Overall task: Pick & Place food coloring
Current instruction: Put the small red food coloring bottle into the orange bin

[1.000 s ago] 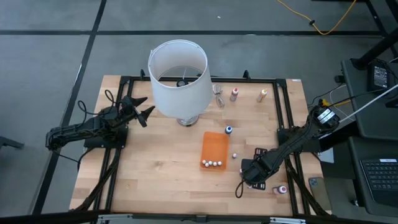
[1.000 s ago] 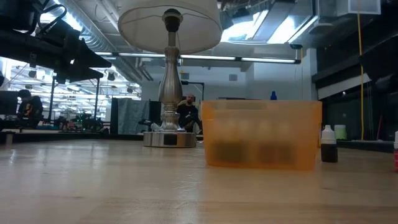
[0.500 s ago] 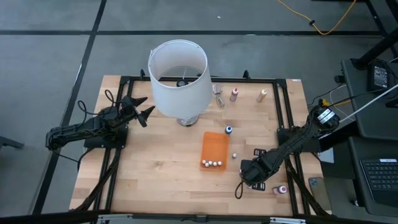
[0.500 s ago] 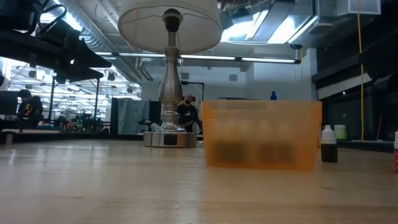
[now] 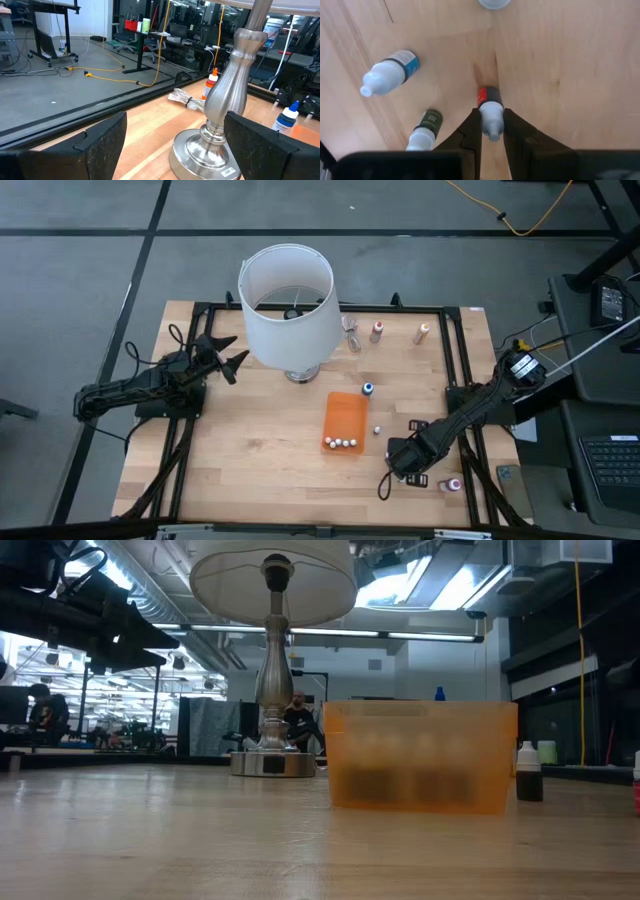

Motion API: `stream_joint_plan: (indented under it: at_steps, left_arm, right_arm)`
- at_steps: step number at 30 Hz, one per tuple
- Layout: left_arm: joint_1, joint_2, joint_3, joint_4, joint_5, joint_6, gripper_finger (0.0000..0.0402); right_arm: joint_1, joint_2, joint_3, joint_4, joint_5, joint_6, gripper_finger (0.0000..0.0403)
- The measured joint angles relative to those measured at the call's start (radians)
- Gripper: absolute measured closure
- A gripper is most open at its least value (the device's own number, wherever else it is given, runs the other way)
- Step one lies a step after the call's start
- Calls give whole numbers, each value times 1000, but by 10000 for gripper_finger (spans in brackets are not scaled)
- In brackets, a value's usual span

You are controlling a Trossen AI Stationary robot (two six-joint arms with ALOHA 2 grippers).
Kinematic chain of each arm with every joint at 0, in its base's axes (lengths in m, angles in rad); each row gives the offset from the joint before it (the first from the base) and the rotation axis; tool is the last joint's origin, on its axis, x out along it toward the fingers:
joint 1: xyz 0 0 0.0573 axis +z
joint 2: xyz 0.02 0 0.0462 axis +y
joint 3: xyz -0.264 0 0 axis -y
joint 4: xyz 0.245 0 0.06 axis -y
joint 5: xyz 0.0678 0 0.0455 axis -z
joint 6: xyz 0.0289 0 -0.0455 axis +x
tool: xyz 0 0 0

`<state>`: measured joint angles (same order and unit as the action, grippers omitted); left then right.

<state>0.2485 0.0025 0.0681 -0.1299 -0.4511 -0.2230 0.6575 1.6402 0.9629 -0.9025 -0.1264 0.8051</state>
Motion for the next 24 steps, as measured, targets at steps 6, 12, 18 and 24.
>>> stream_joint_plan:
  at_steps: [6,12,18,24]
  left_arm:
    - [0,0,0,0,0,0,80]
    - [0,0,0,0,0,0,79]
    - [0,0,0,0,0,0,80]
    - [0,0,0,0,0,0,80]
  right_arm:
    - [-4,0,67,-118,1,-39,335]
    - [-31,0,175,-243,12,-106,339]
    - [-82,29,317,-368,55,-173,338]
    - [-143,112,484,-425,99,-268,336]
